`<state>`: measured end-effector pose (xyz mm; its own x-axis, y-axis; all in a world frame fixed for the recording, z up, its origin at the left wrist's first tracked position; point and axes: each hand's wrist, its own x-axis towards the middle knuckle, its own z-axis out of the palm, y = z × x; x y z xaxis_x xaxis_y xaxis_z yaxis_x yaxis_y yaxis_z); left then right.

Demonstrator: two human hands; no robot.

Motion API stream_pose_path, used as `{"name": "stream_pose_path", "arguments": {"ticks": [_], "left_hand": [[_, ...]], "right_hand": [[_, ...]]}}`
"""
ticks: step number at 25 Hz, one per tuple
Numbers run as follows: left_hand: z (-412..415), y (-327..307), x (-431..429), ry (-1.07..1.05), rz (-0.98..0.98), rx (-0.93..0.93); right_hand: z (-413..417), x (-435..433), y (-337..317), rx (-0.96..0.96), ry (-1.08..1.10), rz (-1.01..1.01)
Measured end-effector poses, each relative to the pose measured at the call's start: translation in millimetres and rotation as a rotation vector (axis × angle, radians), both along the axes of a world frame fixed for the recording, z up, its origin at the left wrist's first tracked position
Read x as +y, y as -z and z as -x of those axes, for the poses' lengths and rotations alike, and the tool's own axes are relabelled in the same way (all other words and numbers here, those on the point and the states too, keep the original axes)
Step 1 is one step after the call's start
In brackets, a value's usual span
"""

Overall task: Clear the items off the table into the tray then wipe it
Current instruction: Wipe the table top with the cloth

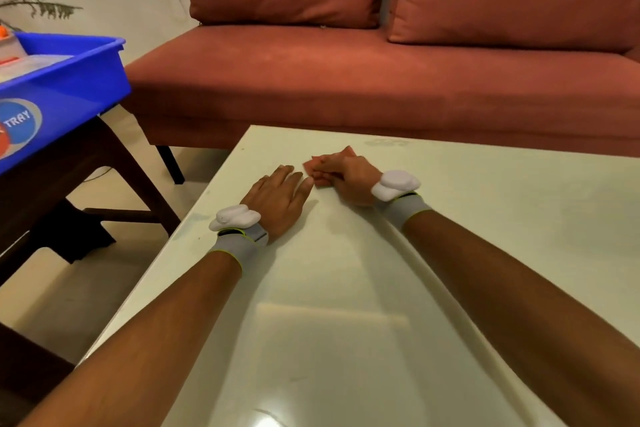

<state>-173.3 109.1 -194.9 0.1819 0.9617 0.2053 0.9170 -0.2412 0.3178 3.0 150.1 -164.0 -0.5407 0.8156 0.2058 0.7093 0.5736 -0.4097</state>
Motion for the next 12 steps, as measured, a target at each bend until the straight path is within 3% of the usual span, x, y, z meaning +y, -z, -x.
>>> {"name": "stream_pose_path", "arguments": {"ticks": [3,5,9,12], "left_hand": [[0,-2,0,-0.03,-0.024,-0.12],[1,-2,4,-0.035,-0.024,-0.082],[-1,1,0,-0.02,0.046,0.095],[-10,-14,16,-0.091,0.073,0.04]], "right_hand": [[7,-39,5,-0.018,-0.209,0.006],[-26,-44,0,-0.041,-0.286,0.014],[-63,14,0,0.063,0.115,0.009],[-17,33,-2,0.14,0.116,0.037]]}}
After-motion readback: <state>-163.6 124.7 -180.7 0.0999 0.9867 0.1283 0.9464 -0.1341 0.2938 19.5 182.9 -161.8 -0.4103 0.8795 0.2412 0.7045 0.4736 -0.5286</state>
